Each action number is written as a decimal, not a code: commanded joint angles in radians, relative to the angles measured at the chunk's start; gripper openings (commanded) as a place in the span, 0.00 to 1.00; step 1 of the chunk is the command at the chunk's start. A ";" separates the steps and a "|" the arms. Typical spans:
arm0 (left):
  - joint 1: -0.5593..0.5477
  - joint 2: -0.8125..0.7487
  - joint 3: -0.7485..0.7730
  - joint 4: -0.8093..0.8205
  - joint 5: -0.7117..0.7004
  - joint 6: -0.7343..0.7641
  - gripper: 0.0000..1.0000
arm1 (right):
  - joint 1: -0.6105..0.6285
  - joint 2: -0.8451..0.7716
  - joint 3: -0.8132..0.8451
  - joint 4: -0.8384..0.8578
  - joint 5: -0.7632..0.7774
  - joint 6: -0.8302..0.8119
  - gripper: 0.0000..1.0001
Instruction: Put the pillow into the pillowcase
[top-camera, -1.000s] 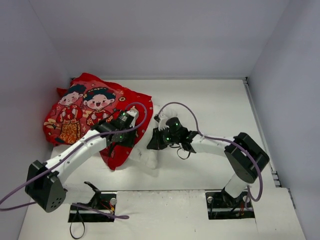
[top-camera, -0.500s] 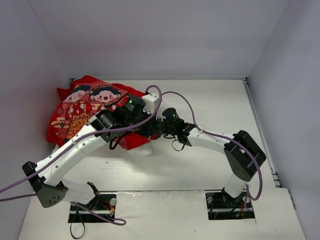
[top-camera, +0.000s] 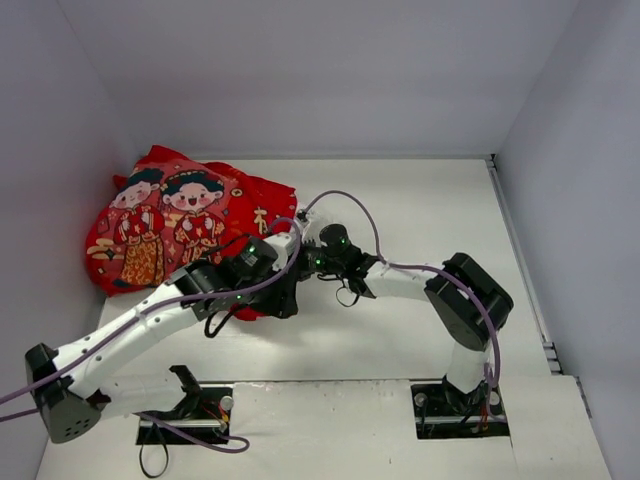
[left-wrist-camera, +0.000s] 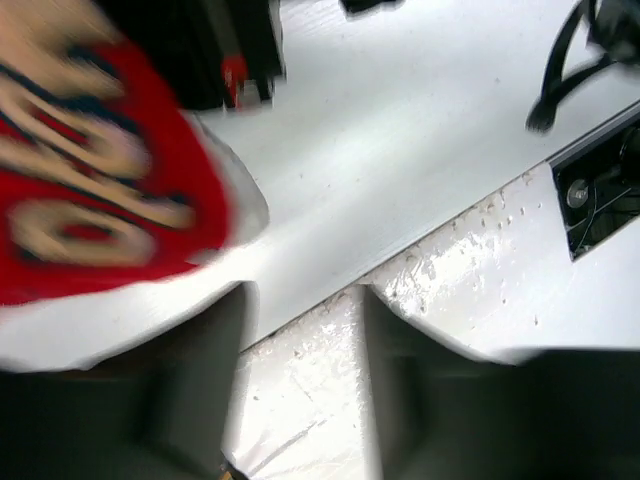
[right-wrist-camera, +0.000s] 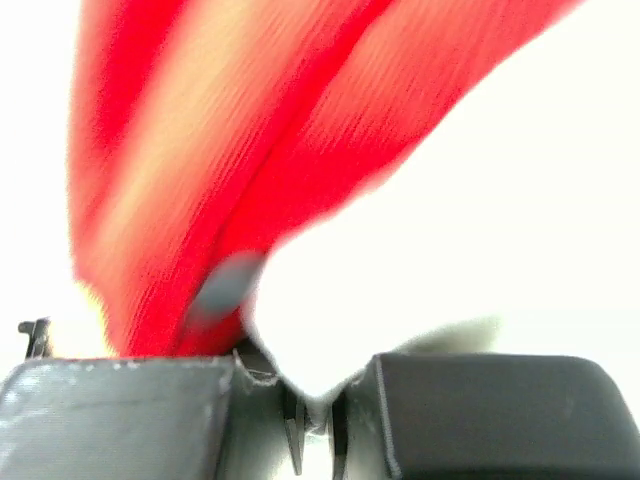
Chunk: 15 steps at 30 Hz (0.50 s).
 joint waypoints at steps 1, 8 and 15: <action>-0.025 -0.118 -0.008 0.031 -0.107 -0.110 0.55 | -0.008 -0.069 0.040 0.240 0.079 0.008 0.00; -0.016 -0.120 -0.114 0.018 -0.277 -0.164 0.72 | -0.006 -0.087 0.031 0.214 0.092 -0.021 0.00; -0.013 -0.011 -0.102 0.024 -0.442 -0.153 0.72 | 0.001 -0.076 0.032 0.206 0.091 -0.030 0.00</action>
